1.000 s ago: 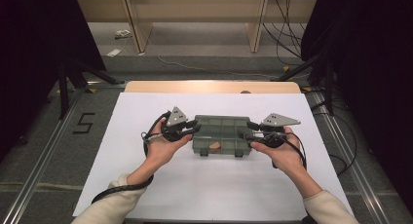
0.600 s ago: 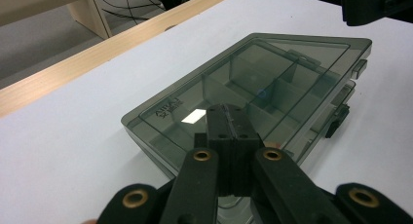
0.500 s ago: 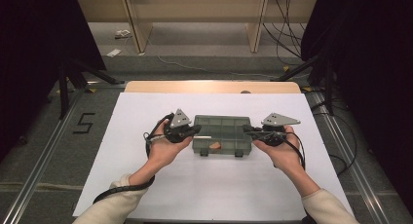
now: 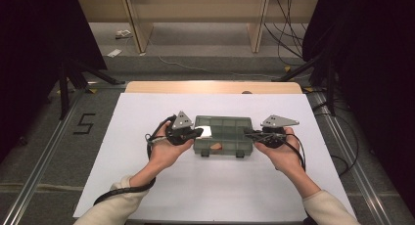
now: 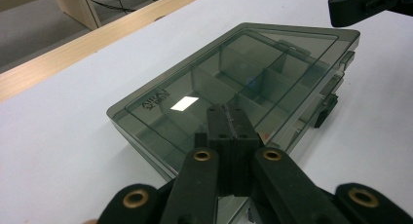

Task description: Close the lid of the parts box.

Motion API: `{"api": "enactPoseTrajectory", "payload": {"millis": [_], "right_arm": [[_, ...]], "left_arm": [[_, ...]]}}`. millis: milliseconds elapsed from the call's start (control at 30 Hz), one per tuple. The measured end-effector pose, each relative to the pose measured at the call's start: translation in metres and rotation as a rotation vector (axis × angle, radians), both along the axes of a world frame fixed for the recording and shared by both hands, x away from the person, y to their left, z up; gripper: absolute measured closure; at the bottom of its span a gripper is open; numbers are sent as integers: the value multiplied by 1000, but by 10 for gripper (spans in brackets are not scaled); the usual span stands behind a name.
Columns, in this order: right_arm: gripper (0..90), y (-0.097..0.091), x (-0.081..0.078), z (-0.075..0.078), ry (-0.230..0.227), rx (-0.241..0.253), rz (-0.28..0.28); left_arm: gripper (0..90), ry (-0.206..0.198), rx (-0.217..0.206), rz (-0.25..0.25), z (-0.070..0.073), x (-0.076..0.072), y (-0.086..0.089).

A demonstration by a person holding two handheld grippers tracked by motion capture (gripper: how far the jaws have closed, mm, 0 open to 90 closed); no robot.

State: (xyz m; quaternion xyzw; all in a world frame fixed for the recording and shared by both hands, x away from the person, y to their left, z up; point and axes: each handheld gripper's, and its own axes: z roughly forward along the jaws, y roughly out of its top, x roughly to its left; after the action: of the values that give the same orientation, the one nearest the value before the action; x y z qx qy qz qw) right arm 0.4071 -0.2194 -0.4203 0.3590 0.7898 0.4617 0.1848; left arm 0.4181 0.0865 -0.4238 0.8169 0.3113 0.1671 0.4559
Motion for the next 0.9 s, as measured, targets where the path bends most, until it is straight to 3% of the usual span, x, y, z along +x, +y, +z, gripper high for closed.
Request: {"api": "enactPoseTrajectory", "payload": {"millis": [900], "right_arm": [[900,1,0,-11,62,-37,-1]], "left_arm": [[896,36,22,-12,-6,-1,-2]]}}
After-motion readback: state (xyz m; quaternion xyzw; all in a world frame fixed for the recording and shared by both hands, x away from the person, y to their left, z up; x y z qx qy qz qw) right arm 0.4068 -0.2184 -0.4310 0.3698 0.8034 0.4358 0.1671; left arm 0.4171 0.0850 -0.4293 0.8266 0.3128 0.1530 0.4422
